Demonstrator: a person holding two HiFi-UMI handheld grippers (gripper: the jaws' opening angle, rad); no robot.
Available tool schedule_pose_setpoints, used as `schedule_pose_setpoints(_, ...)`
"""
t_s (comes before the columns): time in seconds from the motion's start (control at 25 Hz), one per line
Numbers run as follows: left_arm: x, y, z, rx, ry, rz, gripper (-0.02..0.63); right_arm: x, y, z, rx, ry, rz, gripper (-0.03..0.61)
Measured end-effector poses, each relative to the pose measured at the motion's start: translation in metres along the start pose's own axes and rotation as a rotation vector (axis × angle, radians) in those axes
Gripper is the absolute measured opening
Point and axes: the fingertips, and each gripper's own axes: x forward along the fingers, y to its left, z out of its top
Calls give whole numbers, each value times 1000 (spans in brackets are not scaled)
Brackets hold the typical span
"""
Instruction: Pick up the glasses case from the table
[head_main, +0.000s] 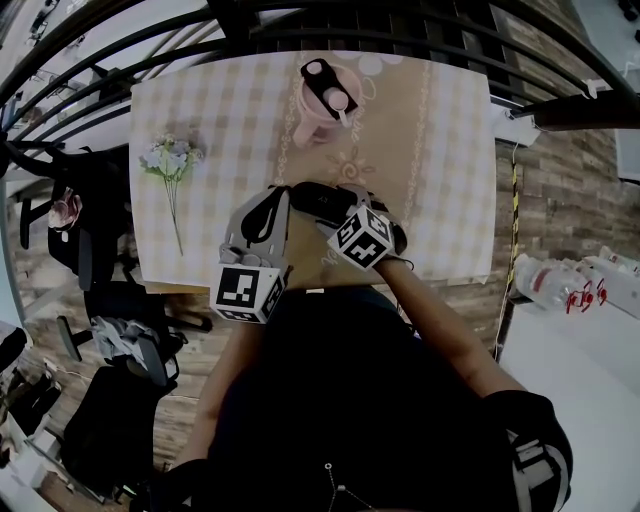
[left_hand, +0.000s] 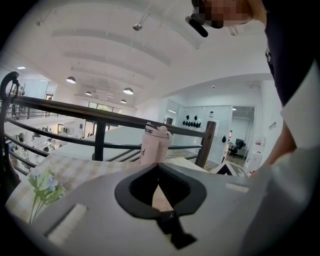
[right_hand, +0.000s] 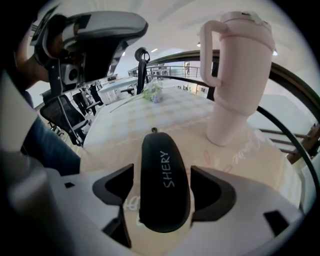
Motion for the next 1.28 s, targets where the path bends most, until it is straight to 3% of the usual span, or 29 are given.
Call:
schedule_pose_setpoints(0.44,-2,10,-1,-3,7,12,11,22,1,-11,-65,203,55,350)
schedule_pose_setpoints(0.92,-12,22,-4,-19,3,57,11,39,0,-11,-109,314,108,353)
schedule_pose_setpoints(1.28,-17,20,-4,-20,-4,61,12,40,-1,-11,-91,328,122,353)
